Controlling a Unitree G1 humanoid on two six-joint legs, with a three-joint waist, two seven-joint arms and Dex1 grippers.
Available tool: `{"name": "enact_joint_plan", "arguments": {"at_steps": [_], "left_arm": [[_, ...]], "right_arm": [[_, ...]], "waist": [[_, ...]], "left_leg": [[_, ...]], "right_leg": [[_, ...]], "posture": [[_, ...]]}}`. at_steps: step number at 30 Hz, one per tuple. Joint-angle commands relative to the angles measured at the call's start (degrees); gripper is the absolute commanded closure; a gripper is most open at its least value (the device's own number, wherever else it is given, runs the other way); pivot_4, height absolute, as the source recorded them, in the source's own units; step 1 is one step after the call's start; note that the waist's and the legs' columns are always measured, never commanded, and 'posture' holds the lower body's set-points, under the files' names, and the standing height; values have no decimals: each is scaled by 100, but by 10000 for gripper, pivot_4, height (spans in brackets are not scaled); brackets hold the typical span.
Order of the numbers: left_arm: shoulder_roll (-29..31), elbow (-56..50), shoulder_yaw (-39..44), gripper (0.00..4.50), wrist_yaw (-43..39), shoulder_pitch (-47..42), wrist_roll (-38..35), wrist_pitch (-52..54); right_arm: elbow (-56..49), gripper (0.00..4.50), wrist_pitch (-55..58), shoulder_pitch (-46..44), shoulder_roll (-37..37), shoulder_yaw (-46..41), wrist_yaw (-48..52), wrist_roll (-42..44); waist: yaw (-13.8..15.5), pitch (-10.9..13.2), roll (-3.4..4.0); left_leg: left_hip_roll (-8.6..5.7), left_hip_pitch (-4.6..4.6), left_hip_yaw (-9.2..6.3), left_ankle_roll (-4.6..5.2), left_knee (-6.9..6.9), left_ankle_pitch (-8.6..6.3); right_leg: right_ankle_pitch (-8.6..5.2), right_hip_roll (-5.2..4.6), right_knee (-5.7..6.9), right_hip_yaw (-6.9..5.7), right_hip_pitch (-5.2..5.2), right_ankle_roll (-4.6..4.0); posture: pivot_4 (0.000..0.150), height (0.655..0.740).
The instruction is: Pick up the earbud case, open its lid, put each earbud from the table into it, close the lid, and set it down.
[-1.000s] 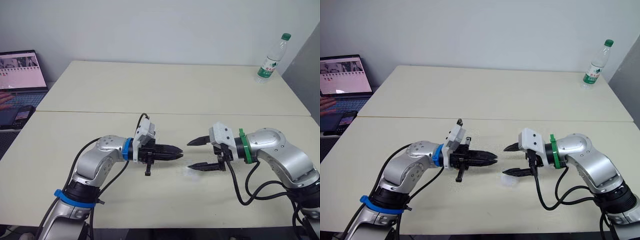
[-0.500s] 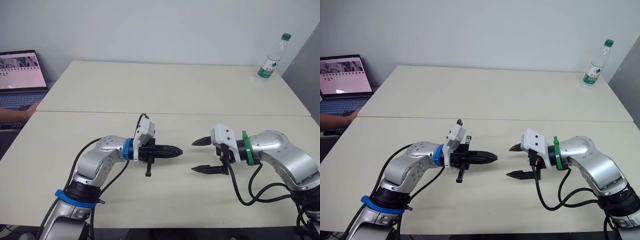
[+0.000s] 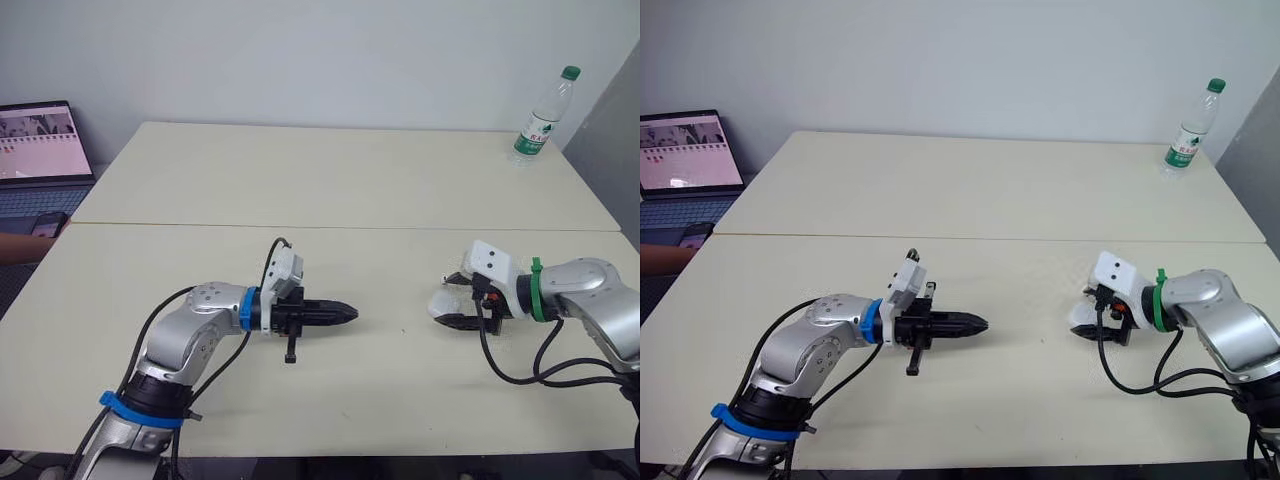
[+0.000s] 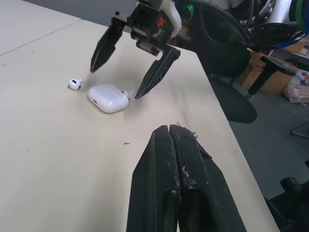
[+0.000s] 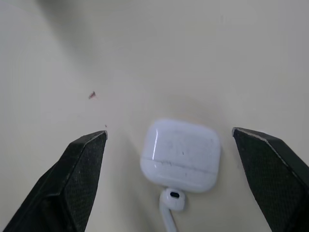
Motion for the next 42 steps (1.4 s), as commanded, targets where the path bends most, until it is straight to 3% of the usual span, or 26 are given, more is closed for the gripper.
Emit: {"name": "enact_joint_plan", "arguments": {"at_steps": [1, 10, 13, 16, 20, 22, 27, 34, 42], "left_arm": [[85, -300, 213, 45000, 103, 92, -113, 17], [185, -471, 350, 45000, 240, 259, -139, 87], [198, -494, 375, 45000, 268, 293, -152, 104], [218, -504, 395, 45000, 292, 291, -169, 131], [268, -515, 432, 45000, 329, 289, -208, 160], [286, -490, 445, 45000, 340, 264, -228, 172], [338, -478, 517, 45000, 336, 238, -285, 237], [578, -557, 622, 45000, 268, 361, -339, 301], [673, -821, 687, 45000, 410, 606, -410, 372]], "right_arm": [[21, 1589, 726, -191, 92, 78, -236, -42], [408, 1589, 1366, -550, 616, 299, -670, -137], [345, 7180, 1165, -544, 507, 448, -622, -264], [121, 17504, 911, -474, 223, 623, -406, -368], [-298, 17826, 264, -453, -10, 718, -52, -400], [-424, 17826, -304, -532, -37, 812, 231, -446], [-69, 17826, -2926, -778, 104, 1360, 1458, -885], [2618, 17826, -6709, -2305, 1035, 2513, 2517, -2322], [5359, 17826, -9667, -3747, 2189, 3394, 2608, -3495]], "waist": [[-1, 0, 0], [-3, 0, -1], [-2, 0, 0], [0, 0, 0], [1, 0, 1], [-9, 0, 1], [-13, 1, 2], [-24, 10, 10], [-44, 8, 7]], "left_leg": [[0, 0, 0, 0, 1, 0], [-2, 0, 6, 0, 8, 0], [-3, 0, 6, 0, 8, 0], [-4, -1, 7, 0, 8, 0], [-4, -4, 5, 1, 7, 0], [-2, -3, 6, 1, 7, -1], [0, 2, 6, 1, 8, 0], [2, 3, 23, 1, 34, -1], [10, 21, 20, 1, 43, 0]], "right_leg": [[0, 0, 0, 0, 0, 0], [1, 1, 0, -1, 1, 3], [1, 1, 0, 0, 1, 3], [1, 1, -1, -2, 1, 3], [1, 0, -3, -3, 0, 4], [1, 0, -3, -3, -1, 4], [-7, 6, -2, -12, 0, 17], [9, 4, 1, -10, 2, 13], [18, -9, 6, -13, 24, 1]], "posture": [[1500, 7362], [1500, 7362], [1500, 7362], [1500, 7362], [1500, 7362], [1500, 7362], [1500, 7362], [1500, 7362], [1500, 7362]]}}
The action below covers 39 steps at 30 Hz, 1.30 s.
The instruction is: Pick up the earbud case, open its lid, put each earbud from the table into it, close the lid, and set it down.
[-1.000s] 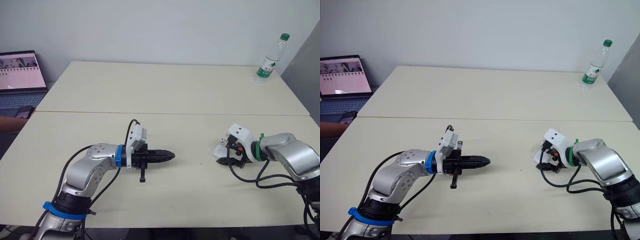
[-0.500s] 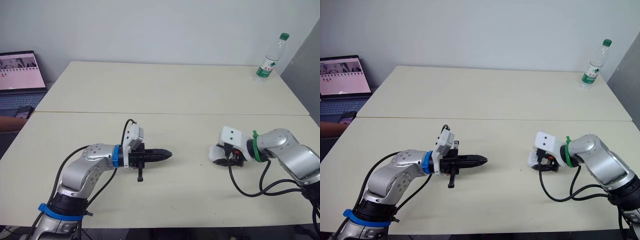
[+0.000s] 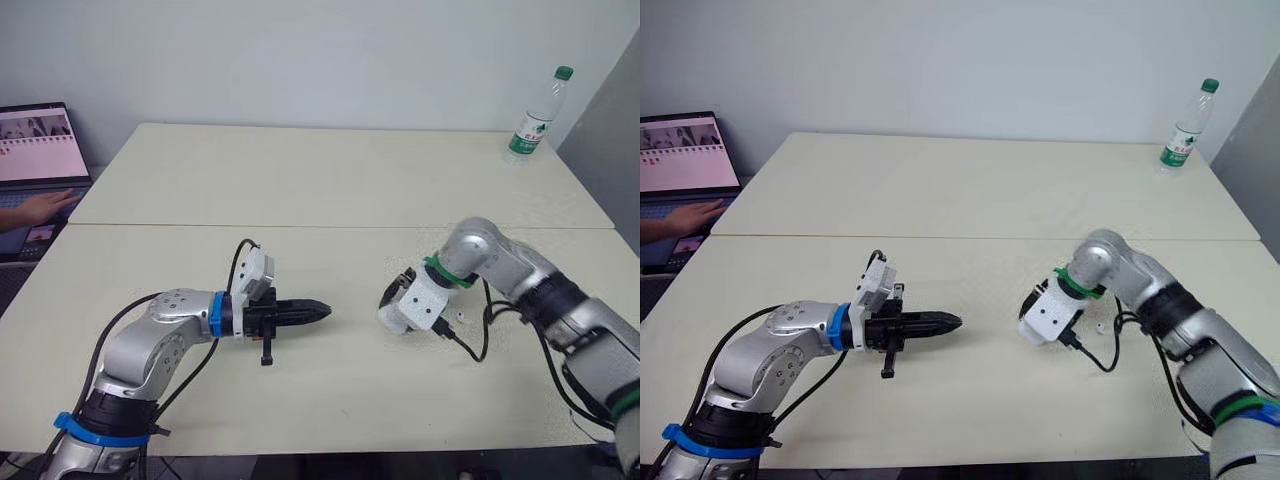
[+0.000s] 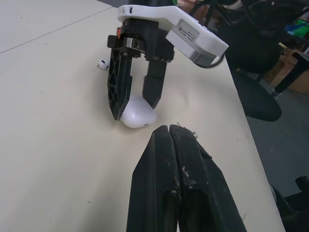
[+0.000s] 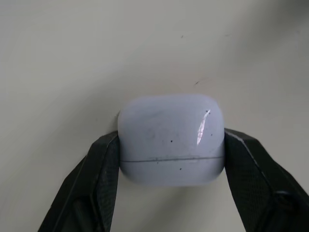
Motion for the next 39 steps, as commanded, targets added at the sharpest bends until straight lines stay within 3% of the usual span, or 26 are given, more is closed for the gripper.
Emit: {"name": "enact_joint_plan", "arguments": {"at_steps": [1, 2, 5, 8, 12, 19, 23, 27, 34, 37, 39], "left_arm": [[35, -329, 107, 45000, 56, 74, -122, 18], [33, -356, 103, 45000, 73, 99, -123, 27], [36, -418, 92, 45000, 136, 156, -134, 67], [58, -439, 76, 45000, 144, 196, -162, 115], [96, -368, -34, 45000, 32, 201, -52, 73], [71, -224, -121, 45000, -67, 119, 5, 6], [50, -191, -123, 45000, -64, 97, 33, -30], [-60, -225, -187, 45000, 254, 128, 214, -35], [-747, -652, -500, 45000, 1266, 302, 262, 436], [-892, -598, -519, 39578, 1421, 229, 305, 506], [-897, -556, -545, 33115, 1453, 177, 369, 512]], "right_arm": [[791, 17826, -864, -286, 277, 264, -67, -504], [908, 10657, -954, -343, 355, 278, -60, -526], [979, 729, -695, -372, 452, 131, -107, -544], [700, 265, -158, -222, 382, -150, -37, -282], [-317, 265, 1351, 259, 44, -791, 235, 351], [-1598, 265, 3538, 975, -699, -1521, 138, 354], [-2463, 265, 5203, 1518, -882, -2061, 97, 794], [-3191, 265, 6741, 2074, -896, -2730, -414, 1184], [-4346, 265, 7949, 3266, -785, -3819, -1540, 1756], [-4884, 0, 8243, 3842, -831, -4048, -1854, 1933], [-5049, 0, 8170, 4166, -891, -4122, -2111, 1901]], "waist": [[-6, -2, -3], [-8, -2, -3], [-4, -3, -4], [15, -3, -4], [43, 0, 1], [48, 8, 14], [40, 8, 13], [46, 8, 14], [52, 8, 12], [52, 8, 12], [49, 8, 12]], "left_leg": [[0, 13, -1, 0, 0, 0], [1, 29, -2, 0, -1, 0], [0, 74, -5, 0, -3, 0], [0, 76, -5, 0, -3, 0], [-4, 66, -8, 0, -5, -1], [-7, 35, -16, 0, -6, -1], [-6, 31, -18, 0, -6, -1], [-6, 19, -24, 0, -6, -1], [-14, -6, -34, 1, -1, -2], [-12, -8, -42, 1, -2, -2], [-11, -7, -50, 1, -2, -2]], "right_leg": [[-1, -4, -1, 0, 12, -1], [-2, -5, -2, 0, 30, -3], [-8, -8, -2, 4, 67, -14], [-8, -10, 2, 4, 67, -13], [-9, -22, 3, 3, 60, -16], [-9, -23, 0, 0, 39, -16], [-10, -20, -2, 0, 37, -15], [-10, -15, -1, -1, 28, -14], [-4, -16, -15, 0, 24, 2], [-4, -11, -11, -3, 20, 3], [-5, -6, -11, -6, 23, 4]], "posture": [[1500, 7362], [1500, 7362], [1500, 7362], [1500, 7362], [1500, 7362], [1500, 7362], [1500, 7362], [1500, 7362], [1500, 7362], [1500, 7362], [1500, 7362]]}}
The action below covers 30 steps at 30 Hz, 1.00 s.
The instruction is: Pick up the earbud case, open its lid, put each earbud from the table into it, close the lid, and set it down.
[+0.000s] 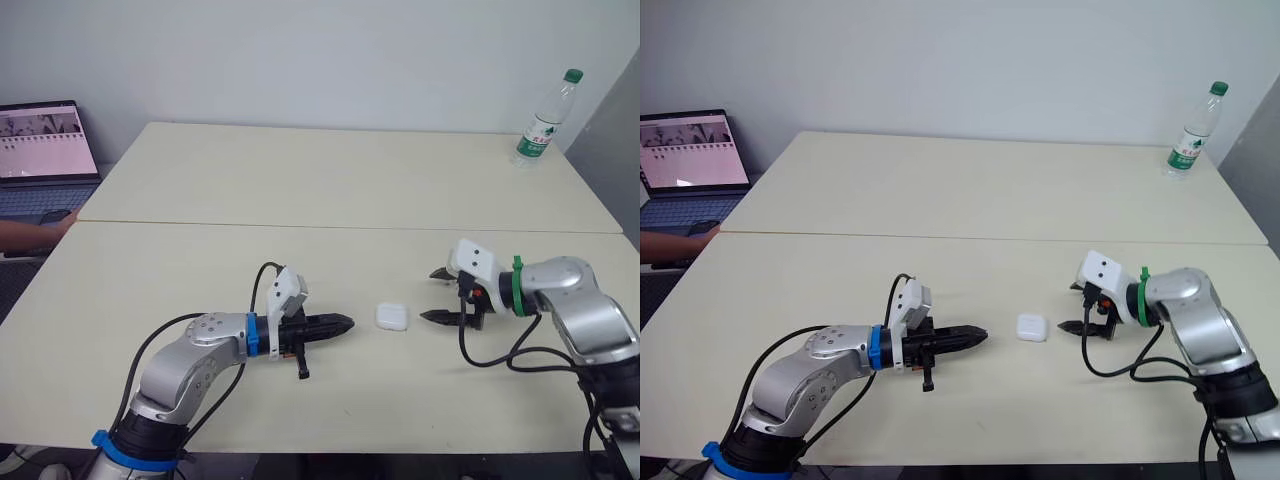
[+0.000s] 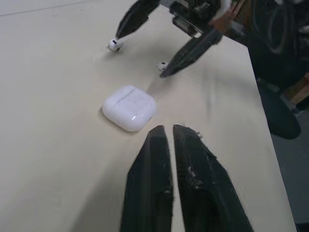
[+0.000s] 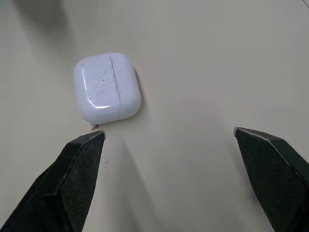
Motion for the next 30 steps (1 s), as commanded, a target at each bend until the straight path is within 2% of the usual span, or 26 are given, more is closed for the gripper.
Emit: {"name": "enact_joint_plan", "arguments": {"at_steps": [1, 6, 7, 15, 18, 25, 30], "left_arm": [[23, -131, -2, 29716, 44, -126, 16, -36], [190, -20, 33, 12135, -49, -130, 268, -352], [267, -4, 32, 9932, -109, -124, 319, -409], [544, -71, 193, 9932, -133, 6, 323, -410], [621, -172, 281, 9932, -96, 138, 286, -378], [722, -207, 417, 9932, -2, 310, 305, -356], [574, -175, 378, 9932, 339, 270, 390, -256]], "right_arm": [[-383, 0, -77, 318, -104, -288, -425, 52], [-512, 0, -139, 397, 139, -104, -1028, 12], [-475, 0, -170, 351, 165, 14, -1112, -54], [-151, 0, -294, -48, 300, 753, -1337, -263], [-8, 0, -281, -374, 630, 1062, -1430, -290], [365, 0, -345, -931, 1198, 1407, -1665, -365], [374, 0, -323, -900, 1079, 1364, -1623, -310]], "waist": [[-7, 0, 0], [-27, 0, 0], [-27, 0, 0], [-13, 1, 0], [-25, 1, -1], [-17, 2, -1], [6, 2, -1]], "left_leg": [[0, 0, 0, 0, 0, 0], [0, 7, 12, 0, 1, 1], [1, 7, 10, 0, 0, 1], [-3, 1, 14, 0, 0, 0], [0, 1, 14, 0, -1, 0], [5, -3, 6, 0, -2, 0], [-2, -9, 9, 0, -2, 0]], "right_leg": [[-1, 3, 0, 0, 0, 2], [-13, 13, 1, 11, 0, 25], [-13, 14, 1, 9, 0, 25], [-12, 12, -4, 9, -2, 22], [-12, 12, -3, 9, -4, 21], [-2, 13, 0, 4, -9, -3], [-2, 11, -3, 2, -10, -2]], "posture": [[1500, 7362], [1500, 7362], [1500, 7362], [1500, 7362], [1500, 7362], [1500, 7362], [1500, 7362]]}}
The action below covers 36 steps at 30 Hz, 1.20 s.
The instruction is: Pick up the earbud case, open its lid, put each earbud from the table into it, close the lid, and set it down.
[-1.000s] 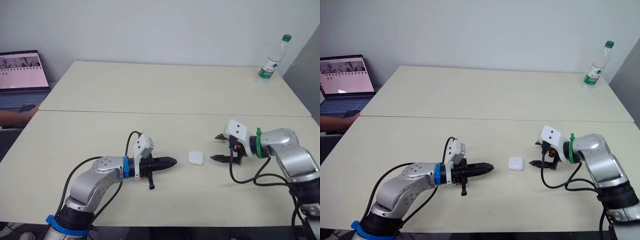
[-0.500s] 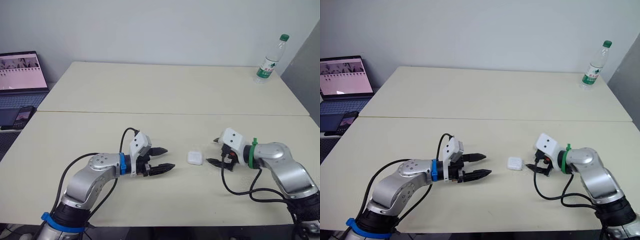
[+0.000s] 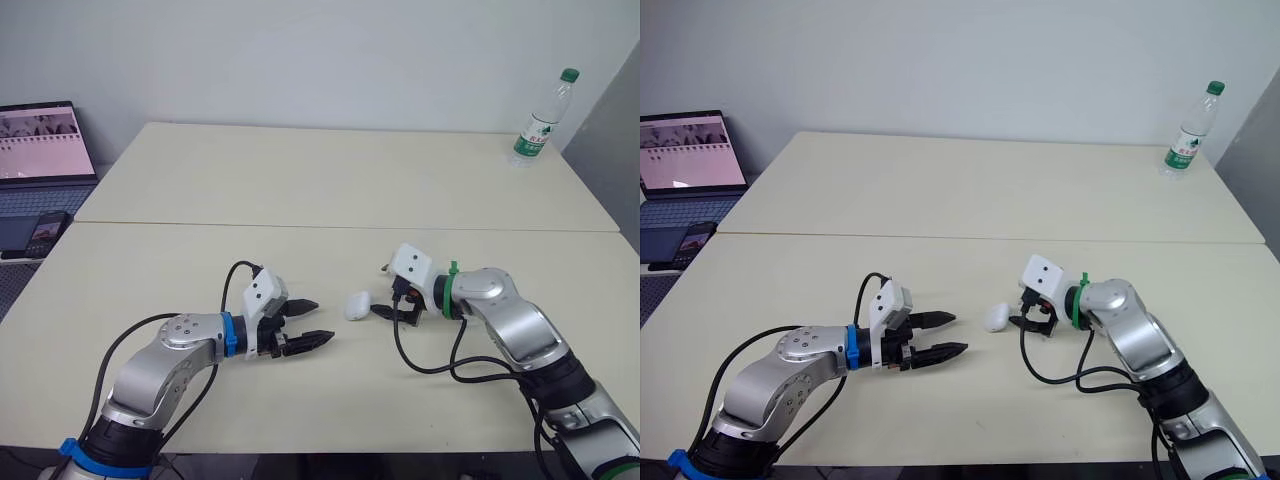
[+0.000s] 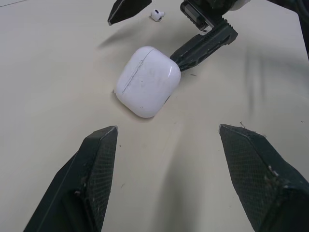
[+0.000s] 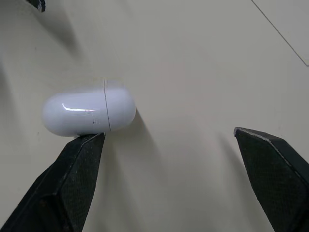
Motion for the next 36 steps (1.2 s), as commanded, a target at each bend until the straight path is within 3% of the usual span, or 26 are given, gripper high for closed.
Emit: {"name": "enact_joint_plan", "arguments": {"at_steps": [1, 5, 11, 24, 36], "left_arm": [[-235, -189, 68, 9932, 402, -59, -4, 121], [-650, -528, -9, 9932, 793, 69, -290, 537], [-833, -388, -144, 9932, 1105, -138, -109, 762], [-1564, -261, -1524, 9932, 2392, -448, 1364, 581], [-2456, -100, -1779, 9932, 2831, -434, 1746, 306]], "right_arm": [[-127, 0, -56, 69, -255, -187, 27, 13], [-323, 0, -71, 500, -812, -557, 67, 102], [-669, 0, 4, 913, -1236, -983, 100, 293], [-1466, 0, 294, 1990, -1540, -1969, -159, 650], [-1892, 0, 506, 2720, -1752, -2535, -332, 840]], "waist": [[16, 0, 0], [28, 3, -6], [-15, 3, -6], [7, 4, -7], [4, 4, -7]], "left_leg": [[-2, -2, 0, 0, 0, 0], [-12, -8, 0, 1, 2, -1], [6, 5, -3, 2, 0, -1], [-11, -3, -5, 2, 1, -2], [-9, 5, 0, 2, 2, -1]], "right_leg": [[0, -2, -1, -1, 0, 0], [-1, -13, -4, -1, 2, 7], [-1, -5, 2, 3, 1, 7], [-5, -4, -3, 5, 6, 14], [-12, 0, -2, 10, 12, 35]], "posture": [[1500, 7362], [1500, 7362], [1500, 7362], [1500, 7362], [1500, 7362]]}}
